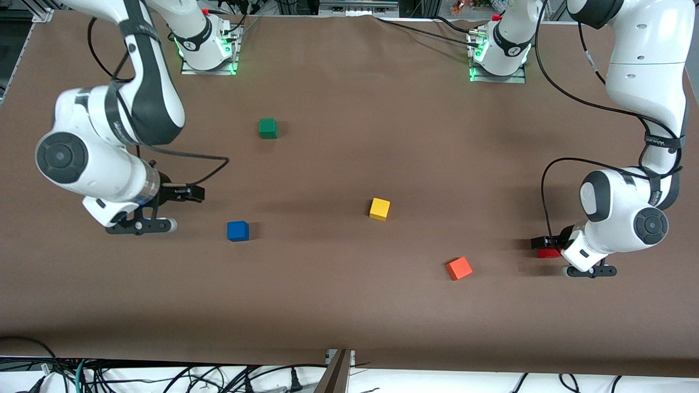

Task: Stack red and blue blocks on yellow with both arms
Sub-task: 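Grasp the red cube with the left gripper while the right gripper grasps the blue cube, then carry the red cube onto the yellow cube while the right gripper lifts blue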

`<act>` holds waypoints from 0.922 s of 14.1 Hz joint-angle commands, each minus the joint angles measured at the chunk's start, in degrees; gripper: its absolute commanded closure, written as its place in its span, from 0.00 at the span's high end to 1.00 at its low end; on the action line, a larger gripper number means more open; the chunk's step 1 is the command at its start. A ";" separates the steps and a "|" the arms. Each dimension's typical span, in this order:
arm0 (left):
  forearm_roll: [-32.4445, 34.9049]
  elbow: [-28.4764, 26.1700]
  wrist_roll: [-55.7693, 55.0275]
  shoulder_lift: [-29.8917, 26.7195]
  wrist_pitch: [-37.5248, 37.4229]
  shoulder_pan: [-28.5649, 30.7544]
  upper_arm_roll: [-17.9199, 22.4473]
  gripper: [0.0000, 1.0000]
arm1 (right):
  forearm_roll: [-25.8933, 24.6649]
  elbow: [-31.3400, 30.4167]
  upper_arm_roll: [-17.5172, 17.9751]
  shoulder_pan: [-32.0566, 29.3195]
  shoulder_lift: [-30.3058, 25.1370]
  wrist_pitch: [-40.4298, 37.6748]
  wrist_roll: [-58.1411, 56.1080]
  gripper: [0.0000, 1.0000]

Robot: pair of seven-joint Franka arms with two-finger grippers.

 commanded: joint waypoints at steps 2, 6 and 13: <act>0.37 -1.59 3.11 -0.61 0.96 1.41 -0.06 1.00 | 1.54 1.52 0.95 0.24 5.88 3.48 -1.08 1.00; 0.28 -1.68 3.12 -0.61 0.70 1.68 -0.24 0.28 | 4.52 1.17 4.03 0.33 12.30 13.58 -0.99 1.00; -0.69 2.08 -3.28 -5.08 -3.59 -1.30 -5.85 0.00 | 5.76 -2.34 4.82 0.33 15.74 21.49 -2.05 0.92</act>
